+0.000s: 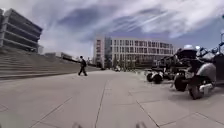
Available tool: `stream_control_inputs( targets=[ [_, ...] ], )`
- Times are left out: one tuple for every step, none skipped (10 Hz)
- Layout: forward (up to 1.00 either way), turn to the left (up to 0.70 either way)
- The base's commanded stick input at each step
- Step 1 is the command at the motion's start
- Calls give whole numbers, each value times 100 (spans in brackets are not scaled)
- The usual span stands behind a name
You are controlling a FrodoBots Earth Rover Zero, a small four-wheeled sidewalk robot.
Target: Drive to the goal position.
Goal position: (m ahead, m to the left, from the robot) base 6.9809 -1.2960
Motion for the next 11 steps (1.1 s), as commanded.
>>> stream_control_inputs(
  targets=[
    [70, 0],
    [70, 0],
    [70, 0],
    [70, 0],
    [70, 0],
    [70, 0],
    [70, 0],
    [70, 0],
    [70, 0],
    [70, 0],
    [70, 0]
  ],
)
